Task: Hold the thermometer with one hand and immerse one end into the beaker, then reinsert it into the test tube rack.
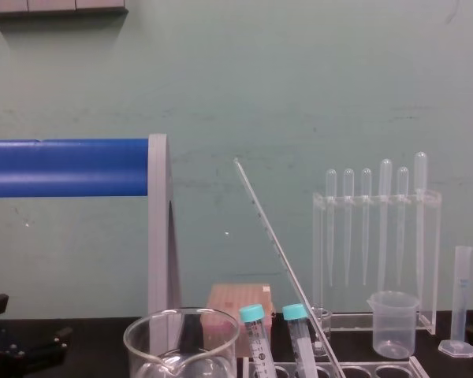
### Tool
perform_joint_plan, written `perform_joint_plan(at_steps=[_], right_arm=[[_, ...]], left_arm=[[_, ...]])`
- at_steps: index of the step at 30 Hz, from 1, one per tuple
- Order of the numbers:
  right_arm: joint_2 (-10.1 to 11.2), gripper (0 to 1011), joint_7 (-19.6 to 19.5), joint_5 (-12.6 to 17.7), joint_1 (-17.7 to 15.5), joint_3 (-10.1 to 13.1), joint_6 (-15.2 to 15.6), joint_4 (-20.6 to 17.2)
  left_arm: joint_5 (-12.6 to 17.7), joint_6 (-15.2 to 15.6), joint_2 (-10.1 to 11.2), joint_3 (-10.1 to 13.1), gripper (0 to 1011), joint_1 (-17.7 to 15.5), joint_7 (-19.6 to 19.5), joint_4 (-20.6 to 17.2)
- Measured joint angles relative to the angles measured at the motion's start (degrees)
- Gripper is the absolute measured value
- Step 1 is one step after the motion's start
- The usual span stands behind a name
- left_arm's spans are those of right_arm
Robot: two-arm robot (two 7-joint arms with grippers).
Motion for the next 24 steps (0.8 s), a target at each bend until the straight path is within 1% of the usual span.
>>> perform_joint_plan(at_steps=[24], right_arm=[[0.0,1003,0.0,0.0,0.0,0.0,0.0,0.0]], left_arm=[[0.0,0.0,0.0,0.0,1008,0.0,0.0,0.0]])
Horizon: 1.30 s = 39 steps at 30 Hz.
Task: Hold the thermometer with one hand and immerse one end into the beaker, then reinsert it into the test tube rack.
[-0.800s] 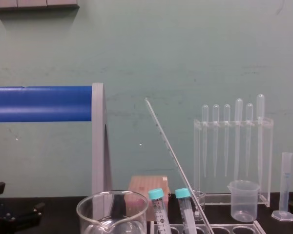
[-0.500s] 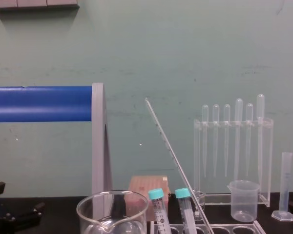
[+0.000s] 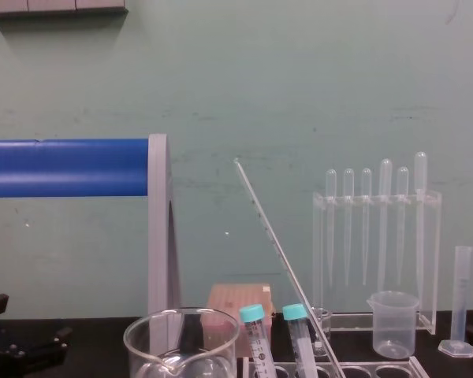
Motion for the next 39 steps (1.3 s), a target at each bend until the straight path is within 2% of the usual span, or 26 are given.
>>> perform_joint_plan(at_steps=[33,36,38,39], right_arm=[[0.1,1003,0.4,0.0,0.0,0.1,0.1,0.0],[0.4,1003,2.2,1.2,0.0,0.7,1.0,-0.7],[0.8,1003,6.0,5.7,-0.1,2.5,4.2,-2.9],[0.8,1003,6.0,5.7,-0.1,2.5,4.2,-2.9]], left_arm=[[0.0,0.0,0.0,0.0,1008,0.0,0.0,0.0],[0.0,0.0,0.0,0.0,1008,0.0,0.0,0.0],[0.0,0.0,0.0,0.0,1008,0.0,0.0,0.0],[0.0,0.0,0.0,0.0,1008,0.0,0.0,0.0]])
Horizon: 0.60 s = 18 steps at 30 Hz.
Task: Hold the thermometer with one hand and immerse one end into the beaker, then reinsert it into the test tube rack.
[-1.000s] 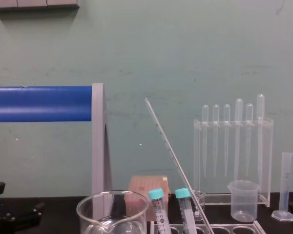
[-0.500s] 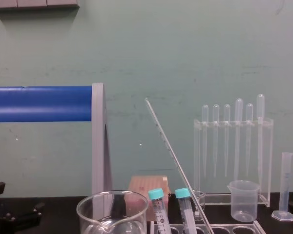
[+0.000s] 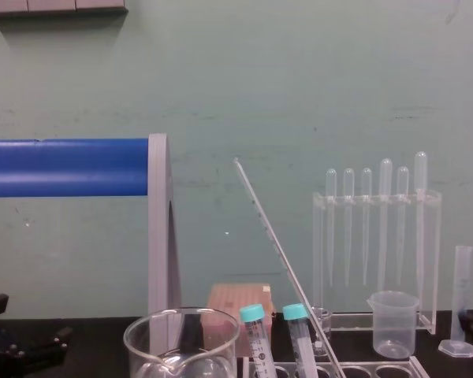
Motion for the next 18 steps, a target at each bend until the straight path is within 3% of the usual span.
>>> perform_joint_plan(at_steps=[4,8,14,18], right_arm=[[0.7,1003,6.9,9.2,-0.1,3.6,6.5,-4.9],[1.4,1003,11.5,13.6,0.9,5.1,11.1,-8.5],[2.1,1003,18.7,17.0,3.8,4.8,15.4,-11.8],[1.9,1003,23.7,18.9,8.1,1.8,18.9,-11.8]], left_arm=[[0.0,0.0,0.0,0.0,1008,0.0,0.0,0.0],[0.0,0.0,0.0,0.0,1008,0.0,0.0,0.0],[0.0,0.0,0.0,0.0,1008,0.0,0.0,0.0],[0.0,0.0,0.0,0.0,1008,0.0,0.0,0.0]])
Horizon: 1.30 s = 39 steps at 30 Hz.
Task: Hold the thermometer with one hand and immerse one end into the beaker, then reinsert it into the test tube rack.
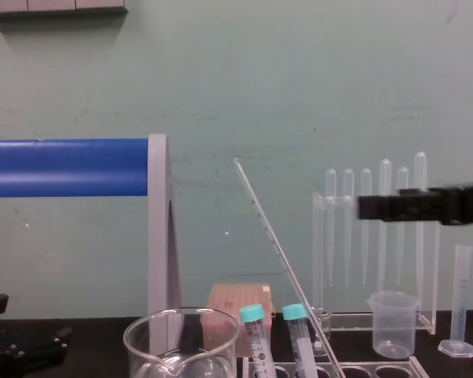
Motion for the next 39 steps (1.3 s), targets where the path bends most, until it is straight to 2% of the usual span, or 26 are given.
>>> perform_joint_plan(at_steps=[5,6,9,11,18,26,30,39], right_arm=[[-1.3,1003,3.0,-0.2,4.8,-3.9,1.8,1.8],[-2.0,1002,3.6,-0.7,6.4,-5.4,2.1,2.7],[-3.5,1003,4.2,-1.9,9.2,-7.9,2.6,4.7],[-4.8,1003,4.2,-2.9,11.1,-9.8,3.1,6.2],[-8.2,1003,2.3,-5.4,14.9,-13.4,4.5,10.3],[-11.0,1003,0.8,-7.3,17.2,-15.0,5.6,13.9],[-11.7,1003,0.5,-7.6,17.6,-15.1,5.7,14.9],[-11.7,1003,0.5,-7.6,17.6,-15.0,5.7,14.9]], left_arm=[[0.0,0.0,0.0,0.0,1008,0.0,0.0,0.0],[0.0,0.0,0.0,0.0,1008,0.0,0.0,0.0],[0.0,0.0,0.0,0.0,1008,0.0,0.0,0.0],[0.0,0.0,0.0,0.0,1008,0.0,0.0,0.0],[0.0,0.0,0.0,0.0,1008,0.0,0.0,0.0],[0.0,0.0,0.0,0.0,1008,0.0,0.0,0.0],[0.0,0.0,0.0,0.0,1008,0.0,0.0,0.0],[0.0,0.0,0.0,0.0,1008,0.0,0.0,0.0]])
